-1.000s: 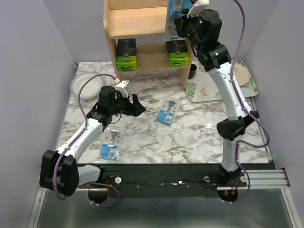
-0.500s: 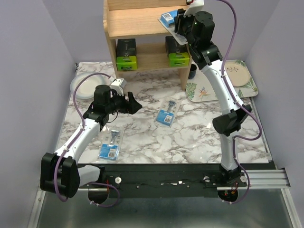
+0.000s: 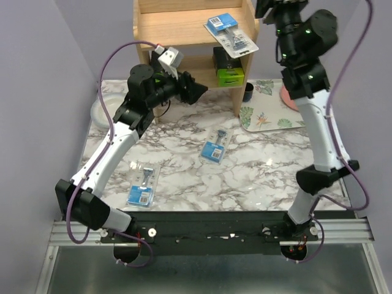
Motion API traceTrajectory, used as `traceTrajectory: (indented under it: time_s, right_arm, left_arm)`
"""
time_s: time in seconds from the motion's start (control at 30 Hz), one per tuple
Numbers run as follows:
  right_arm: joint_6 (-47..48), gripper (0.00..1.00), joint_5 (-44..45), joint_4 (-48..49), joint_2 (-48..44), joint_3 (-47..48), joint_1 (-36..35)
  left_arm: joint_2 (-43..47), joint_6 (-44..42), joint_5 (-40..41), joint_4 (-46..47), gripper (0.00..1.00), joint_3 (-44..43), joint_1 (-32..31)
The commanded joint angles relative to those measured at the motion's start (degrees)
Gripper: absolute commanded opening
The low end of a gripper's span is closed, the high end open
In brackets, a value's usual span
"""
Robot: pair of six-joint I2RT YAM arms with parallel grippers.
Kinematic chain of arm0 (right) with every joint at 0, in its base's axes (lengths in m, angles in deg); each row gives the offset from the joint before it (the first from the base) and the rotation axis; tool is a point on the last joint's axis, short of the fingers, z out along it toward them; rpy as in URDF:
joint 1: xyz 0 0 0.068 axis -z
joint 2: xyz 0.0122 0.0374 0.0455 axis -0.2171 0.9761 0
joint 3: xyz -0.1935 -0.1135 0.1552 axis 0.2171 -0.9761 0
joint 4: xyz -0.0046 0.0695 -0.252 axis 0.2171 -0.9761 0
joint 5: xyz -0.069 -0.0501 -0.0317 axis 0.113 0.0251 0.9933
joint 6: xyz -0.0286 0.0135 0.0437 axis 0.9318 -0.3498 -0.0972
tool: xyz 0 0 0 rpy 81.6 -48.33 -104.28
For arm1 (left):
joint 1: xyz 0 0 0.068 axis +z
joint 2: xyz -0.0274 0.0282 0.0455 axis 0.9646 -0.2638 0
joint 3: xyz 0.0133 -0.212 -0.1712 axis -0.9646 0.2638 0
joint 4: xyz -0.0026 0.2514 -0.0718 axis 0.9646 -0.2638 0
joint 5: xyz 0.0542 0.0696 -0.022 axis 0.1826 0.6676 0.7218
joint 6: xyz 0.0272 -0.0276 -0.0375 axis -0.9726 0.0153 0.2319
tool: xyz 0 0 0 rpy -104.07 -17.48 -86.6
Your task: Place and organize the shaving razors onto the shelf
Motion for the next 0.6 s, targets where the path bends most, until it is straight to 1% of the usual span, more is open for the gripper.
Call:
traceTrajectory:
  time_s: [0.0, 0.03, 0.07, 0.1, 0.13, 0.17, 0.2, 0.23, 0.27, 0.4, 0.47, 0.57]
  right_arm:
    - [0.4, 0.6, -1.3, -2.2, -10.4, -11.7, 4.2]
    - [-1.0, 0.58, -1.8, -3.7, -11.4, -14.4, 6.5]
    - [-4.4, 0.56, -2.7, -7.0, -12.0, -15.4, 7.9]
    - [-5.5, 0.49, -4.2, -8.5, -13.2, -16.4, 9.2]
    - [-7.6, 0.45, -4.8, -9.7, -13.6, -17.7, 11.5]
    - [-9.2, 0.41, -5.6, -12.1, -14.0, -19.8, 12.3]
    - [-9.2, 0.35, -7.5, -12.8, -14.2, -21.0, 13.1]
    - [-9.0, 0.32, -8.6, -13.0, -14.8, -22.3, 13.9]
    - [-8.2, 0.3, -9.5, -13.3, -15.1, -25.2, 14.2]
    - [-7.4, 0.13, -14.9, -13.5, -15.0, -30.0, 14.5]
    - [-8.6, 0.09, -15.3, -13.2, -14.2, -31.0, 14.4]
    - [-9.5, 0.08, -16.0, -13.5, -12.1, -30.9, 14.3]
  left_arm:
    - [-10.4, 1.5, 6.1, 2.4, 0.62, -14.5, -1.6]
    - [-12.2, 1.8, 6.4, 2.4, 0.41, -16.9, -1.6]
    - [-15.5, 1.5, 6.7, 2.4, 0.27, -19.1, -1.6]
    - [-17.1, 1.4, 7.3, 2.4, 0.15, -23.4, -1.6]
    - [-18.7, 1.4, 7.9, 2.4, 0.0, -25.4, -1.6]
    - [-21.4, 1.5, 8.5, 2.4, 0.0, -27.2, -1.6]
    - [-22.6, 1.6, 9.6, 2.4, 0.0, -30.3, -1.6]
    - [-23.5, 1.8, 9.9, 4.2, 0.0, -31.3, -1.6]
    - [-24.2, 2.2, 10.2, 5.1, 0.0, -31.7, -1.7]
    - [-26.8, 2.2, 13.2, 8.4, 0.0, -33.0, -2.4]
    - [-27.6, 1.9, 13.4, 9.8, 0.0, -33.6, -2.9]
    - [-29.8, 1.2, 15.0, 10.2, 0.0, -35.2, -3.7]
